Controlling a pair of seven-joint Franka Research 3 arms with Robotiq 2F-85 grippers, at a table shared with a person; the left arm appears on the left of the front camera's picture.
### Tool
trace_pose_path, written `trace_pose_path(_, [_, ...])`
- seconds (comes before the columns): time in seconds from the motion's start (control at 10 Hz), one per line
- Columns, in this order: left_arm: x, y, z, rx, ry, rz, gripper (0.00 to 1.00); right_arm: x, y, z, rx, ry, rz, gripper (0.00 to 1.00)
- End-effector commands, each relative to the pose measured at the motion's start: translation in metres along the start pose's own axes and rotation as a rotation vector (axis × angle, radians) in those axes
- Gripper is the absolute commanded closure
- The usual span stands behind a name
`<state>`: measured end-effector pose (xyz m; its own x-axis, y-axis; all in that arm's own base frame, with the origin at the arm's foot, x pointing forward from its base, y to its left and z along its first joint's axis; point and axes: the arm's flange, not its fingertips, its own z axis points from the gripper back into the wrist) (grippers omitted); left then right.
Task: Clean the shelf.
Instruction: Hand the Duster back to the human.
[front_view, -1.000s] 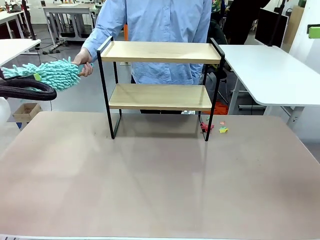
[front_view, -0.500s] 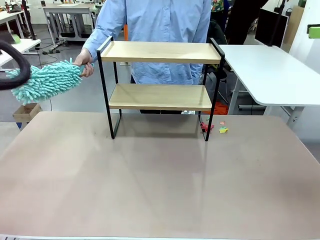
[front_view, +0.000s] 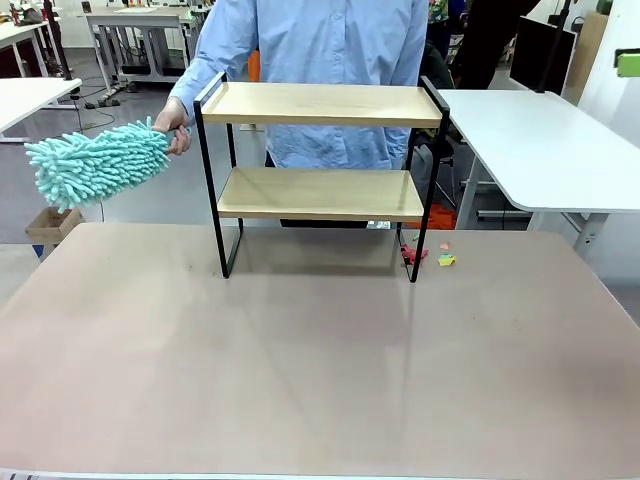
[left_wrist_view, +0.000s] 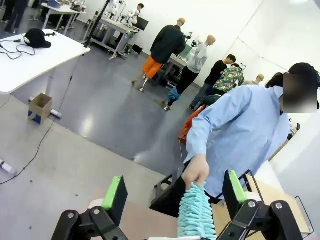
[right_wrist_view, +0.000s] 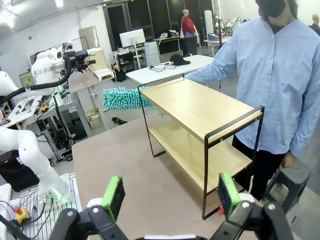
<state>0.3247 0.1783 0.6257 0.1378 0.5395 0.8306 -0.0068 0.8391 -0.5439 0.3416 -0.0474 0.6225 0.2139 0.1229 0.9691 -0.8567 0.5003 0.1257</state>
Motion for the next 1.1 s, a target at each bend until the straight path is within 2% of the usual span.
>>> trace_pose_path(0.0, [-0.0077,-0.0093,-0.0054,-0.002,0.001,0.002,0.0,0.0021,0.0,0.0008,0.002,0.004,0.0,0.0])
trace_pose_path(1.0, [-0.0077,-0.0093,-0.0054,-0.002,0.001,0.002,0.0,0.0021,0.0,0.0008,0.002,0.004,0.0,0.0])
